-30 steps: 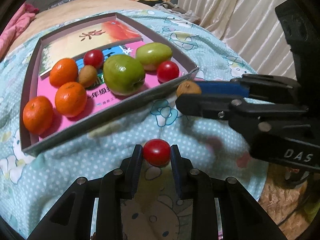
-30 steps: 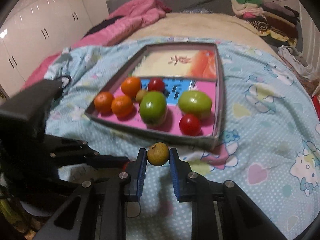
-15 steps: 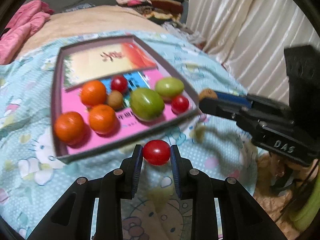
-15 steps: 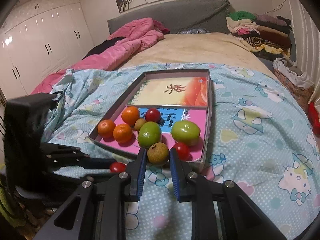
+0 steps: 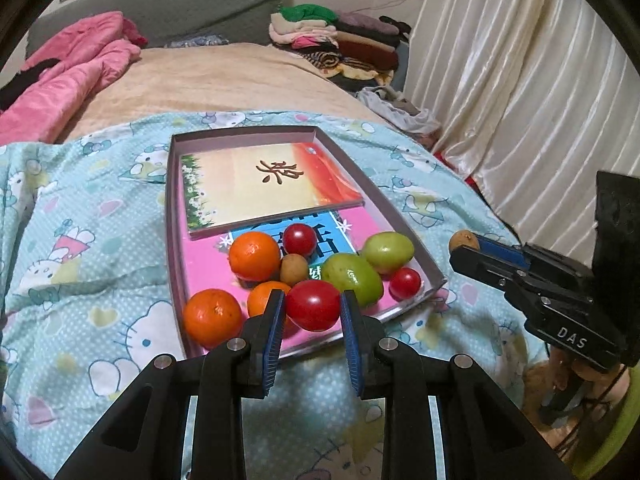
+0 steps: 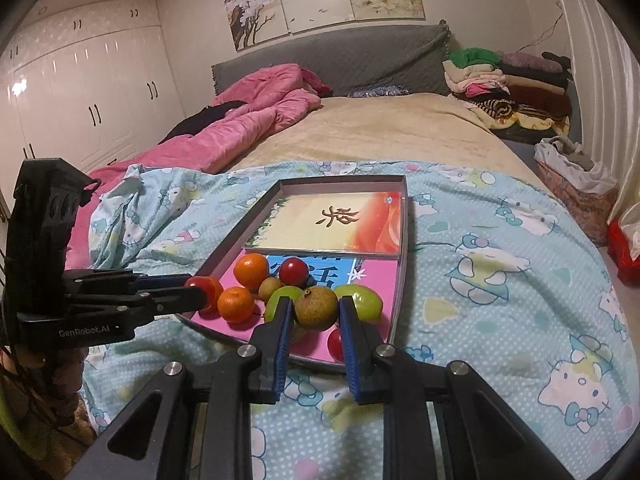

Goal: Organize fruits
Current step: 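Carry the tomato over the box with the left tool while the right tool carries the yellow fruit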

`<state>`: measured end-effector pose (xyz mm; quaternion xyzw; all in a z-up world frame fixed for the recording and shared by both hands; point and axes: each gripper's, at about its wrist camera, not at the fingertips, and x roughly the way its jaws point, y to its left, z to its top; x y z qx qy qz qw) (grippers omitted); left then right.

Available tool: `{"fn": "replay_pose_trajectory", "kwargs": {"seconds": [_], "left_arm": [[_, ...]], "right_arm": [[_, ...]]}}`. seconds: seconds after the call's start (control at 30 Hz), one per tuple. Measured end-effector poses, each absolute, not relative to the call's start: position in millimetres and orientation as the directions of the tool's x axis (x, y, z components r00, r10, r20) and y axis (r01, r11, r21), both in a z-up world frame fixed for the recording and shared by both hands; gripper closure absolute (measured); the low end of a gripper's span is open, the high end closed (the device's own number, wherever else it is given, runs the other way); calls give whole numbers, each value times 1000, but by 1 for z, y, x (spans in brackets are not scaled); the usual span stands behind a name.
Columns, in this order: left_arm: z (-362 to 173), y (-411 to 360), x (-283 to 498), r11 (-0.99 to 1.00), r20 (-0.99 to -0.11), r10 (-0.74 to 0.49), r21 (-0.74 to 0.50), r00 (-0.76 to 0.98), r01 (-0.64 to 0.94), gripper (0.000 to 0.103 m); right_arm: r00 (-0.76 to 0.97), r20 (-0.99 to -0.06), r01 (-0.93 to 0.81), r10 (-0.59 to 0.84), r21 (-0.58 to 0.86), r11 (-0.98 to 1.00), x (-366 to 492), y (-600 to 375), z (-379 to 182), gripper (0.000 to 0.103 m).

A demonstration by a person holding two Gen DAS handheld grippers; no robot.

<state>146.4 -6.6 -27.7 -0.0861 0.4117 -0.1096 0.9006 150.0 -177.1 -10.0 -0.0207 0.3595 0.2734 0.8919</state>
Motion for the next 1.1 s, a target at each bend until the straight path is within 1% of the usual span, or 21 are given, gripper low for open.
{"fn": "replay_pose_trajectory", "kwargs": {"seconds": [0.23, 0.47, 0.63, 0.73, 1.1], "left_arm": [[-44, -19, 155, 968, -756, -245, -223, 606, 113, 75], [-49, -25, 158, 971, -754, -236, -215, 613, 108, 75], [-51, -27, 160, 978, -763, -206, -183, 613, 102, 75], [-53, -27, 160, 977, -765, -211, -187, 608, 103, 75], [-51, -27, 159, 977, -763, -211, -187, 611, 104, 75]], "right_arm": [[606, -655, -494, 451, 135, 859, 155, -174, -16, 80], [613, -660, -467, 434, 139, 873, 161, -179, -22, 79], [608, -674, -468, 420, 123, 875, 162, -176, -27, 80], [606, -685, -480, 404, 90, 873, 161, -170, -30, 79], [594, -716, -462, 366, 69, 884, 166, -170, -40, 79]]}}
